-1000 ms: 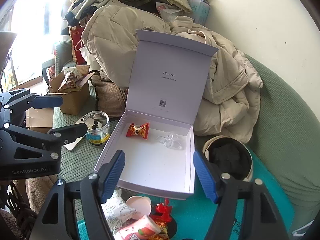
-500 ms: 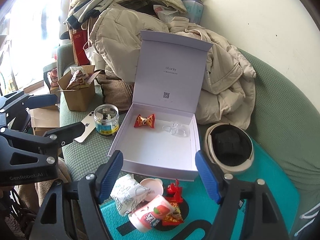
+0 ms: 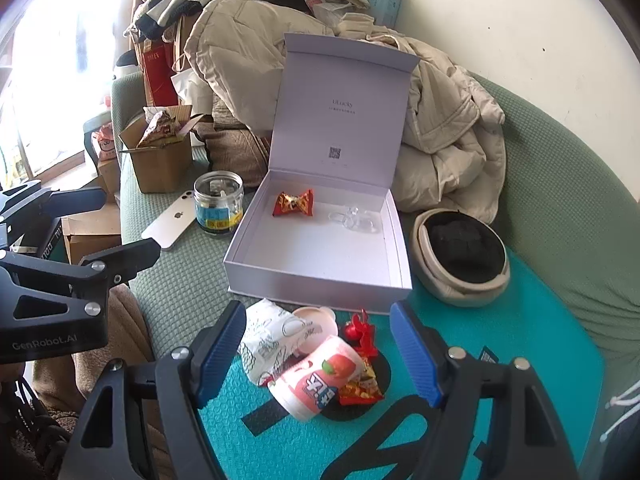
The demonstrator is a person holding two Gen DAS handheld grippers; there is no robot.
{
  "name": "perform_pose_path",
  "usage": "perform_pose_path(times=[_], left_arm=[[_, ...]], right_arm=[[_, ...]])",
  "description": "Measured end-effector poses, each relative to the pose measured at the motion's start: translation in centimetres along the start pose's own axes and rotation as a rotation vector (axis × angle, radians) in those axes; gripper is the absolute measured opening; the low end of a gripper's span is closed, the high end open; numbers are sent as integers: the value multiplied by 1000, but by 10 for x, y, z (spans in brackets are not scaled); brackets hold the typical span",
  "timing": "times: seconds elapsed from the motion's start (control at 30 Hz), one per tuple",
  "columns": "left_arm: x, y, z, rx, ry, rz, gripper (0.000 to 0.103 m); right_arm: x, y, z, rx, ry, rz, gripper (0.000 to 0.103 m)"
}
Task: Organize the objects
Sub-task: 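Withdraw both open grippers from the box back toward the snack pile, then grasp the white patterned snack bag with the left gripper while the right grasps the pink container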
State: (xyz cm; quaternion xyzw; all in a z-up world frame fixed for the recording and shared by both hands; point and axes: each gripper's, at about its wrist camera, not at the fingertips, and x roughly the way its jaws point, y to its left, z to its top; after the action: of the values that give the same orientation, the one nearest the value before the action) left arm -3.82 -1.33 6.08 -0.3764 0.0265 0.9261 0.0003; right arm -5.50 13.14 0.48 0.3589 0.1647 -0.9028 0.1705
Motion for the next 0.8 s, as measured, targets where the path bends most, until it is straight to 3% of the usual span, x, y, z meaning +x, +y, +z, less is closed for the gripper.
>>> perform_pose_path(times=[0.37, 0.8], left_arm=[[10, -9, -31, 1, 64, -26, 79], [31, -25, -56, 8, 128, -117, 79]], right_arm=[[1, 7, -33, 26, 41, -4, 75], [12, -6, -69, 98, 111, -6, 75]])
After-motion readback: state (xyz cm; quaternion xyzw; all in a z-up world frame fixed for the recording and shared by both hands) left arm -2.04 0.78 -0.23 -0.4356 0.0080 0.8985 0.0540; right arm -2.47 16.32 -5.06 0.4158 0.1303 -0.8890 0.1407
